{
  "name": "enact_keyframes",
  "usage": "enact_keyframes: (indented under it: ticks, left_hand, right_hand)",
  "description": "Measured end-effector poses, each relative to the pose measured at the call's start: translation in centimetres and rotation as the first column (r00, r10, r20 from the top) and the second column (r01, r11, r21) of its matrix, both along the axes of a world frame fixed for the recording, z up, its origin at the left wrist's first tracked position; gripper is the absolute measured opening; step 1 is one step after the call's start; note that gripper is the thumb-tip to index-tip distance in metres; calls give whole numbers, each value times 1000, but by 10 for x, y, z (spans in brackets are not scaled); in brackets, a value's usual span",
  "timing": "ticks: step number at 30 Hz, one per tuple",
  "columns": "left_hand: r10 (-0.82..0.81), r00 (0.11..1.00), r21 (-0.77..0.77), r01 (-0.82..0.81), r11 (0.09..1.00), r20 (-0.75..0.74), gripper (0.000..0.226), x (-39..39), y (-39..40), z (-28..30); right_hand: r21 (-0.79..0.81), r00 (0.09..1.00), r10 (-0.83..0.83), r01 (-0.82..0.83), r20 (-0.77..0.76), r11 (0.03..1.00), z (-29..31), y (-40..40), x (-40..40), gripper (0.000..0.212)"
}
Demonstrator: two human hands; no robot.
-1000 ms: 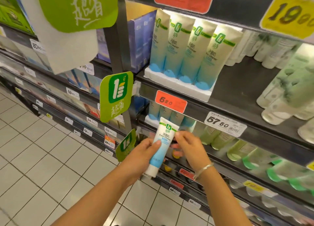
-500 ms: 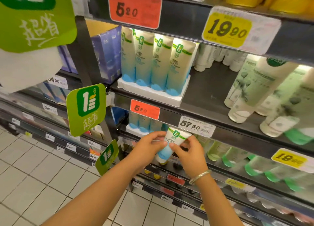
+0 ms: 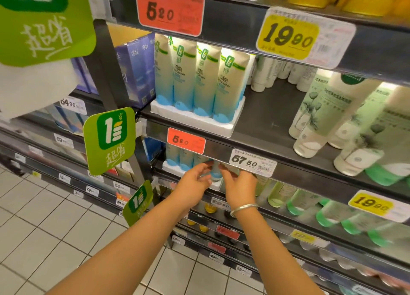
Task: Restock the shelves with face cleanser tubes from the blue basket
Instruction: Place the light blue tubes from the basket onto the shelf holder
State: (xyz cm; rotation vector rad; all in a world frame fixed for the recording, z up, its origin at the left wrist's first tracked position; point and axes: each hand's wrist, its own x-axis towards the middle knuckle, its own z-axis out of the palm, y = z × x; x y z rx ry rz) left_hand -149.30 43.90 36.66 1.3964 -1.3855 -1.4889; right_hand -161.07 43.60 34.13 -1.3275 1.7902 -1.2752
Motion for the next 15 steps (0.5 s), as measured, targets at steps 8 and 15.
enact_keyframes:
  ticks: [8,15]
  left_hand:
    - [-11,989,3,10,1000,149,46,0,-7,0]
    - [25,987,51,-34,998,161,45,-3,-5,-5]
  right_hand:
    - [332,956,104,-8,-274,943,6,-18,5,28]
    - [424,945,133,6,-298,906,4,-26,11,29]
